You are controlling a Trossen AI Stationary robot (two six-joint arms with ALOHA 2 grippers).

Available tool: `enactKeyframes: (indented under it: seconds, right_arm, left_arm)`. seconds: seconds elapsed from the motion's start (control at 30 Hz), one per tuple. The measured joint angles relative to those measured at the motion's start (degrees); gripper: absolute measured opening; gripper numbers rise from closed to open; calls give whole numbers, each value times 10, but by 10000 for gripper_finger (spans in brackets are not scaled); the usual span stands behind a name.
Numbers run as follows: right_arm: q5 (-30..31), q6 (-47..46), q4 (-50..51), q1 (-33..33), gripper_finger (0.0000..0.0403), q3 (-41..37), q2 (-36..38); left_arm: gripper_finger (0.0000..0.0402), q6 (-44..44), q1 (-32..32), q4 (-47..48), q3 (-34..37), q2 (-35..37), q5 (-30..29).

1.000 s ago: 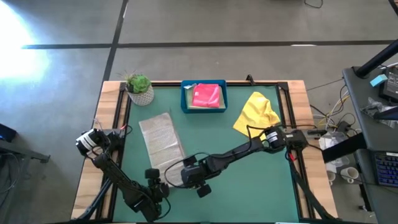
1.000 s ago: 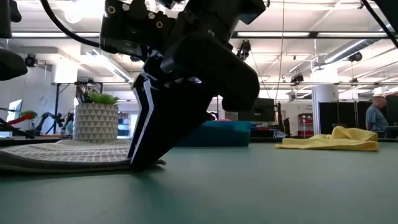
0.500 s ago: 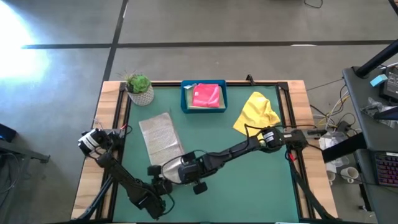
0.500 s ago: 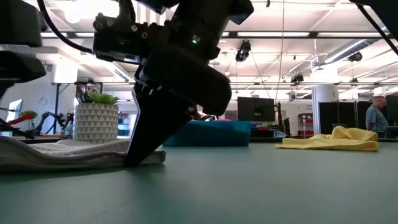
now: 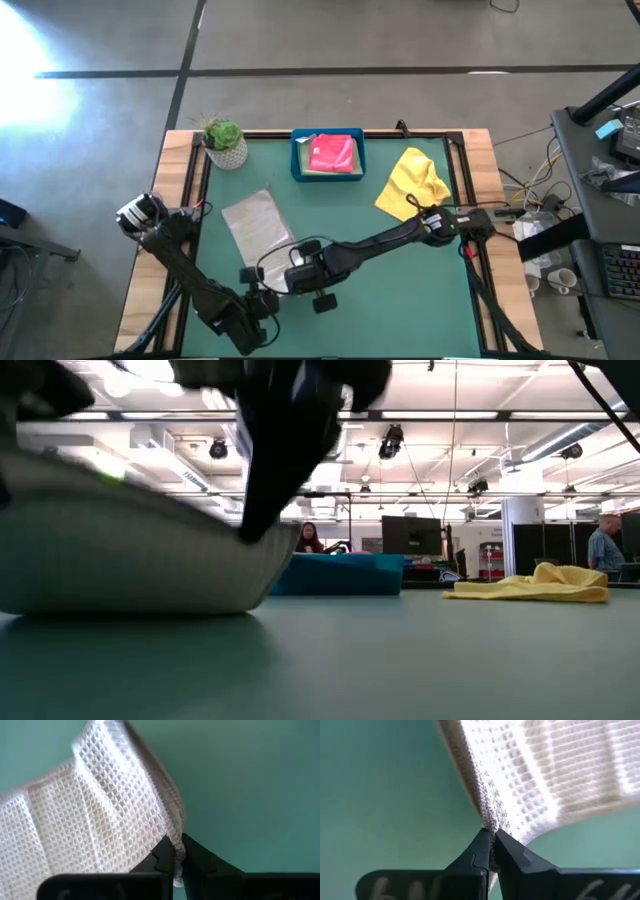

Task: Fold microfiber towels
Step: Fold the gray microfiber towel

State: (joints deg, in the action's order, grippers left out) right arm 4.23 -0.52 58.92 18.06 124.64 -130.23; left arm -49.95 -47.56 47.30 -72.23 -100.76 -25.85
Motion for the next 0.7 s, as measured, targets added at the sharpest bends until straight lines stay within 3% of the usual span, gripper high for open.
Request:
enactKeyframes:
  seconds: [0.27,0.47,0.7]
  right_arm:
    - [-2,-90,105,29,9,102,0]
    - [-4,-145,109,55,9,103,29]
    - [42,-134,87,50,9,103,36]
  left_arm:
    - [2,9,1,1,-47,33,57]
    - [2,7,0,0,-101,34,89]
    - [2,-18,1,115,-129,34,90]
